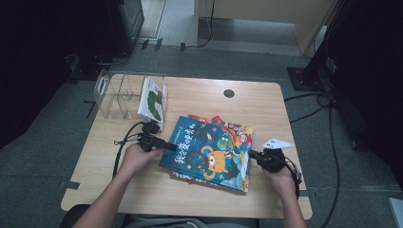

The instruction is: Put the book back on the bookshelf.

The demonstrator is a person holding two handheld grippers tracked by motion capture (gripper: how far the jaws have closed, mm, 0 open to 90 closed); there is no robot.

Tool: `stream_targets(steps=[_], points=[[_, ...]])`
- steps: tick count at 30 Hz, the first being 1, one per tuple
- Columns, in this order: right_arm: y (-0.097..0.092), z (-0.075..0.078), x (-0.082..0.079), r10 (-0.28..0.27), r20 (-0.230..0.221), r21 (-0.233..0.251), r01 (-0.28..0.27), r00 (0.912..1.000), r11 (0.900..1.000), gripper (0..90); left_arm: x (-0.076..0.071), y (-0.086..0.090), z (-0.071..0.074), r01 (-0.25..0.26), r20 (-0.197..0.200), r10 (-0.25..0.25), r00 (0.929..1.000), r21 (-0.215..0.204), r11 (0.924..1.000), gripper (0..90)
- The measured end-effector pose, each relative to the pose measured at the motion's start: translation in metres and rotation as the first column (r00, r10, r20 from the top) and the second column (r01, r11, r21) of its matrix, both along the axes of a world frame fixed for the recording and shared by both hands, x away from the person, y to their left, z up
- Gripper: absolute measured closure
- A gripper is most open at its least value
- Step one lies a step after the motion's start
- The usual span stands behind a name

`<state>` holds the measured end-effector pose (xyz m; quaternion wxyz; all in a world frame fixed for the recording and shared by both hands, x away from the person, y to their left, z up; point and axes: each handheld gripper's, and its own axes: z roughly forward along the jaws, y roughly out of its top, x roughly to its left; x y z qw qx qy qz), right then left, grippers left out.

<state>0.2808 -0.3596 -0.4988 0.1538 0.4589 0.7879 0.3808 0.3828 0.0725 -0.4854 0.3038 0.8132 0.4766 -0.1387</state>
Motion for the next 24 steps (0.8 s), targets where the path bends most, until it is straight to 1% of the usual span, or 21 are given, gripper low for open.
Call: stream_targets(steps=[2,5,6,7,9,12,13,14,15,16,17,19,21,22,23,24], points=[[0.002,0.001,0.001,0.002,-0.007,-0.005,-0.002,1.0,1.0,90.0,0.0,0.0,-0.001,-0.01,-0.003,0.01,0.9999,-0.006,0.9999,43.1],[0.002,0.001,0.0,0.011,-0.008,0.0,-0.011,0.9999,0.9999,90.0,0.0,0.002,-0.001,-0.007,-0.007,0.007,0.9999,-0.011,0.9999,43.2],[0.002,0.0,0.0,0.006,-0.012,0.014,-0.006,0.9999,0.9999,90.0,0.001,0.002,-0.001,-0.012,-0.01,0.012,0.9999,-0.022,0.9997,43.2],[0.003,-0.001,0.001,0.008,-0.013,0.026,-0.008,0.9999,0.9996,90.0,0.001,0.002,-0.001,-0.021,-0.014,0.021,0.9997,-0.024,0.9995,43.2],[0.006,-0.002,0.002,0.018,-0.01,0.039,-0.018,0.9998,0.9991,90.0,0.003,0.004,-0.001,-0.031,-0.008,0.03,0.9995,-0.014,0.9994,43.0],[0.01,-0.002,0.003,0.031,-0.014,0.044,-0.031,0.9994,0.9986,90.0,0.005,0.006,-0.002,-0.049,-0.023,0.049,0.9985,-0.01,0.9987,46.7],[0.01,-0.002,0.003,0.03,-0.016,0.045,-0.029,0.9994,0.9985,90.0,0.005,0.006,-0.001,-0.035,-0.017,0.035,0.9992,0.01,0.9993,48.1],[0.009,-0.002,0.003,0.03,-0.015,0.048,-0.03,0.9994,0.9984,90.0,0.004,0.005,0.001,-0.033,-0.02,0.034,0.9992,0.017,0.9993,48.9],[0.009,-0.003,0.003,0.029,-0.014,0.059,-0.029,0.9995,0.9978,90.0,0.003,0.006,0.004,-0.033,-0.023,0.033,0.9992,0.015,0.9993,49.8],[0.008,-0.003,0.003,0.027,-0.02,0.069,-0.026,0.9994,0.9973,90.0,0.001,0.007,0.007,-0.037,-0.023,0.037,0.999,0.004,0.9993,51.1],[0.006,-0.004,0.003,0.03,-0.02,0.077,-0.028,0.9994,0.9966,90.0,-0.001,0.01,0.012,-0.044,-0.031,0.043,0.9986,-0.03,0.9986,52.0],[0.005,-0.005,0.003,0.035,-0.025,0.087,-0.033,0.9991,0.9956,90.0,-0.004,0.016,0.022,-0.044,-0.034,0.042,0.9985,-0.079,0.9959,53.1],[0.004,-0.005,0.003,0.043,-0.019,0.086,-0.041,0.9989,0.9955,90.0,-0.007,0.02,0.035,-0.036,-0.035,0.032,0.9989,-0.136,0.99,55.1],[0.004,-0.005,0.003,0.045,-0.021,0.09,-0.043,0.9988,0.995,90.0,-0.008,0.021,0.043,-0.024,-0.04,0.018,0.999,-0.17,0.9852,55.9],[0.005,-0.006,0.004,0.048,-0.021,0.101,-0.045,0.9986,0.9939,90.0,-0.009,0.021,0.05,-0.007,-0.046,-0.002,0.9989,-0.194,0.981,56.1],[0.006,-0.007,0.005,0.056,-0.019,0.114,-0.053,0.9982,0.992,90.0,-0.01,0.02,0.056,0.013,-0.048,-0.023,0.9986,-0.209,0.9778,56.6]])
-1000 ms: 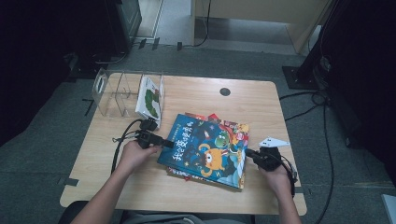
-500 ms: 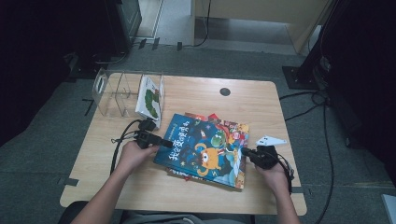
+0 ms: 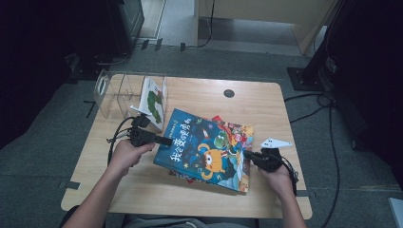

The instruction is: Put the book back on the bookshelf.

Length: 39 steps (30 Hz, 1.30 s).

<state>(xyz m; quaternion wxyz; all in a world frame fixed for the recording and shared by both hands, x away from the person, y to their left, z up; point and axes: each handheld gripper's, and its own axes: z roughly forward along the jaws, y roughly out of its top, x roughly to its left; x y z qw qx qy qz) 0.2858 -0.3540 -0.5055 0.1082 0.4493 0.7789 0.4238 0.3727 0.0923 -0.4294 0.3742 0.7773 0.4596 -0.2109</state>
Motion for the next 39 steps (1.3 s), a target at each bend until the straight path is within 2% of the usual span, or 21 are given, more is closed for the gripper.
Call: stream_targets(steps=[2,4,5,6,7,8,10,13,15,17,20,22,23,24,25,28,31,33,35,36,39], points=[[0.004,-0.002,0.002,0.024,-0.004,0.024,-0.024,0.9997,0.9994,90.0,-0.002,-0.003,0.021,0.049,0.015,-0.048,0.9987,-0.037,0.9981,59.4],[0.012,-0.002,0.003,0.067,0.001,0.033,-0.067,0.9977,0.9972,90.0,-0.001,-0.004,0.038,0.068,0.012,-0.068,0.9976,-0.06,0.9958,61.6],[0.018,-0.002,0.004,0.085,0.006,0.028,-0.085,0.9964,0.996,90.0,0.001,-0.005,0.048,0.071,0.012,-0.071,0.9974,-0.051,0.9962,63.1],[0.025,-0.002,0.005,0.1,0.005,0.023,-0.1,0.995,0.9948,90.0,0.002,-0.006,0.054,0.074,0.013,-0.073,0.9972,-0.03,0.9968,65.2],[0.029,-0.001,0.006,0.107,0.004,0.014,-0.107,0.9943,0.9942,90.0,0.005,-0.009,0.062,0.071,0.013,-0.072,0.9974,0.021,0.9972,65.7],[0.036,0.0,0.007,0.11,0.007,0.003,-0.11,0.9939,0.9939,90.0,0.005,-0.009,0.062,0.071,0.013,-0.072,0.9974,0.021,0.9972,65.8],[0.045,0.001,0.008,0.125,0.019,-0.023,-0.124,0.992,0.992,90.0,0.011,-0.014,0.078,0.079,0.021,-0.081,0.9965,0.103,0.9916,67.0],[0.056,0.001,0.009,0.146,0.035,-0.043,-0.145,0.9886,0.9885,90.0,0.016,-0.017,0.088,0.082,0.013,-0.084,0.9964,0.119,0.9895,70.5],[0.062,0.001,0.012,0.161,0.034,-0.046,-0.159,0.9864,0.9862,90.0,0.019,-0.022,0.095,0.094,0.012,-0.097,0.9952,0.177,0.9797,70.0],[0.069,0.003,0.014,0.169,0.029,-0.06,-0.167,0.9851,0.9841,90.0,0.024,-0.026,0.099,0.109,-0.012,-0.109,0.994,0.21,0.9716,70.1],[0.079,0.003,0.018,0.183,0.033,-0.064,-0.181,0.9825,0.9814,90.0,0.032,-0.028,0.108,0.13,-0.018,-0.129,0.9915,0.198,0.9715,74.0],[0.084,0.003,0.02,0.191,0.031,-0.067,-0.189,0.981,0.9797,88.9,0.035,-0.03,0.115,0.151,-0.021,-0.15,0.9885,0.227,0.9621,74.6],[0.084,0.003,0.02,0.191,0.031,-0.067,-0.189,0.981,0.9797,88.9,0.035,-0.03,0.115,0.151,-0.021,-0.15,0.9885,0.227,0.9621,74.8],[0.087,0.003,0.021,0.199,0.043,-0.071,-0.196,0.979,0.978,88.3,0.038,-0.03,0.121,0.183,-0.047,-0.177,0.983,0.237,0.954,74.8],[0.094,0.003,0.023,0.216,0.046,-0.077,-0.213,0.9752,0.9741,82.7,0.041,-0.032,0.129,0.227,-0.061,-0.219,0.9738,0.256,0.9395,76.0],[0.102,0.006,0.025,0.267,0.044,-0.109,-0.261,0.9628,0.9593,76.0,0.047,-0.036,0.138,0.229,-0.09,-0.212,0.9731,0.287,0.93,78.9],[0.102,0.006,0.027,0.28,0.039,-0.112,-0.274,0.9591,0.9551,71.7,0.049,-0.039,0.146,0.229,-0.077,-0.216,0.9734,0.295,0.9277,80.9],[0.099,0.007,0.028,0.264,0.042,-0.117,-0.258,0.9636,0.9591,68.9,0.05,-0.037,0.149,0.225,-0.077,-0.212,0.9744,0.274,0.9351,83.1],[0.094,0.008,0.028,0.247,0.053,-0.116,-0.24,0.9675,0.9639,66.7,0.05,-0.034,0.152,0.244,-0.084,-0.23,0.9696,0.278,0.929,83.8],[0.092,0.009,0.029,0.235,0.058,-0.119,-0.227,0.9704,0.9667,66.4,0.05,-0.032,0.153,0.255,-0.094,-0.238,0.9667,0.29,0.9223,83.7],[0.086,0.009,0.03,0.213,0.061,-0.111,-0.205,0.9752,0.9724,64.6,0.046,-0.02,0.155,0.241,-0.087,-0.226,0.9703,0.289,0.9263,83.7]])
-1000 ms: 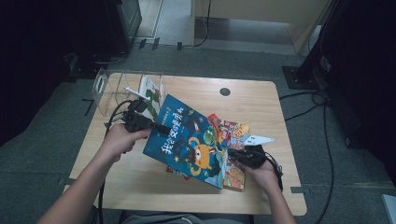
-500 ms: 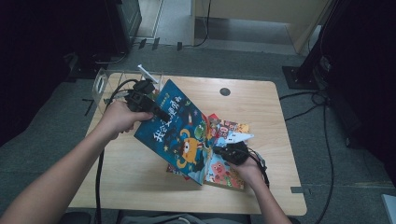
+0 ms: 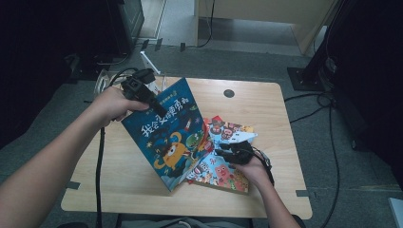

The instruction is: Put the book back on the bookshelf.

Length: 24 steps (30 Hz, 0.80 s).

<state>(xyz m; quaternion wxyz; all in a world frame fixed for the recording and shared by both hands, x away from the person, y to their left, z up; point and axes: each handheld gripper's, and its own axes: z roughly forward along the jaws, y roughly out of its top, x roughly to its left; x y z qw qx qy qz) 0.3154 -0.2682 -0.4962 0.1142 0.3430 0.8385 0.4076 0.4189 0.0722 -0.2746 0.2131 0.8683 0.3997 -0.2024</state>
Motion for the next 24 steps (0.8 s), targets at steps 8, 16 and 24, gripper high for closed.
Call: stream_targets(steps=[8,16,24], points=[[-0.004,-0.004,0.004,-0.036,-0.009,-0.004,0.036,0.9993,0.9993,56.5,-0.009,0.048,0.009,-0.094,0.006,0.095,0.9955,-0.082,0.9922,82.4],[-0.003,-0.006,0.005,-0.043,0.007,0.006,0.043,0.9991,0.9991,55.5,-0.022,0.091,0.011,-0.164,0.002,0.165,0.9863,-0.107,0.9806,80.6],[-0.002,-0.006,0.005,-0.041,0.02,-0.002,0.041,0.999,0.9992,55.0,-0.032,0.124,0.017,-0.212,-0.003,0.213,0.9771,-0.067,0.9749,81.8]])
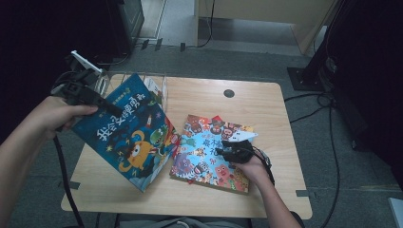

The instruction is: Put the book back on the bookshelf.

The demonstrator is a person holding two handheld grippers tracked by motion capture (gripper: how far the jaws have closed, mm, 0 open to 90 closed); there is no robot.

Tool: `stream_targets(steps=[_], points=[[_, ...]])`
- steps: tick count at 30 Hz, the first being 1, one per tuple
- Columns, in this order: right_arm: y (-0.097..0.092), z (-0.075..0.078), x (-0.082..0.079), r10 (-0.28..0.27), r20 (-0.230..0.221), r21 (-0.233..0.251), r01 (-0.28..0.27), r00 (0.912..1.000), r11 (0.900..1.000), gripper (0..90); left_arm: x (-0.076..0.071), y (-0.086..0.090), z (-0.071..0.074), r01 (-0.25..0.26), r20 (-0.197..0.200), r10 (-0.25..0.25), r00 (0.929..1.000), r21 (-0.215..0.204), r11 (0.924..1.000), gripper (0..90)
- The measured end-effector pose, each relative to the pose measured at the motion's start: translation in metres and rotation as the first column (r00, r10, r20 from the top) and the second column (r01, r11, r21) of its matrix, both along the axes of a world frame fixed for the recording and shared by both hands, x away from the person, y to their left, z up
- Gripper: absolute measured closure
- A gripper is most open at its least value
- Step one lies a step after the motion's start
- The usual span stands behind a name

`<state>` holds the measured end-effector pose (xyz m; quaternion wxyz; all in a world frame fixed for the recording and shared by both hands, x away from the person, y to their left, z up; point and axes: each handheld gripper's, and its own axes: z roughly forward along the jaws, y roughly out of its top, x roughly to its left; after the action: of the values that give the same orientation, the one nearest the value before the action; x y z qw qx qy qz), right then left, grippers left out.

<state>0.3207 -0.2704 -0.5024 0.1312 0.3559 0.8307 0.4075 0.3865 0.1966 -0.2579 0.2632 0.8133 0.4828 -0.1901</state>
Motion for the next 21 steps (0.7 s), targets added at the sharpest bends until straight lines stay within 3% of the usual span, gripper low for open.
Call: stream_targets(steps=[4,14,21], points=[[0.0,0.0,0.001,0.0,0.003,0.004,0.0,1.0,1.0,55.1,-0.006,0.018,0.0,-0.027,-0.004,0.027,0.9996,0.016,0.9995,82.1],[-0.001,-0.001,0.002,0.003,0.009,0.009,-0.003,1.0,1.0,55.3,-0.02,0.056,-0.008,-0.09,-0.013,0.091,0.9958,0.011,0.9958,81.6],[0.0,-0.001,0.001,0.004,0.01,0.004,-0.004,0.9999,1.0,54.1,-0.025,0.074,-0.008,-0.12,-0.01,0.12,0.9927,0.005,0.9927,80.1]])
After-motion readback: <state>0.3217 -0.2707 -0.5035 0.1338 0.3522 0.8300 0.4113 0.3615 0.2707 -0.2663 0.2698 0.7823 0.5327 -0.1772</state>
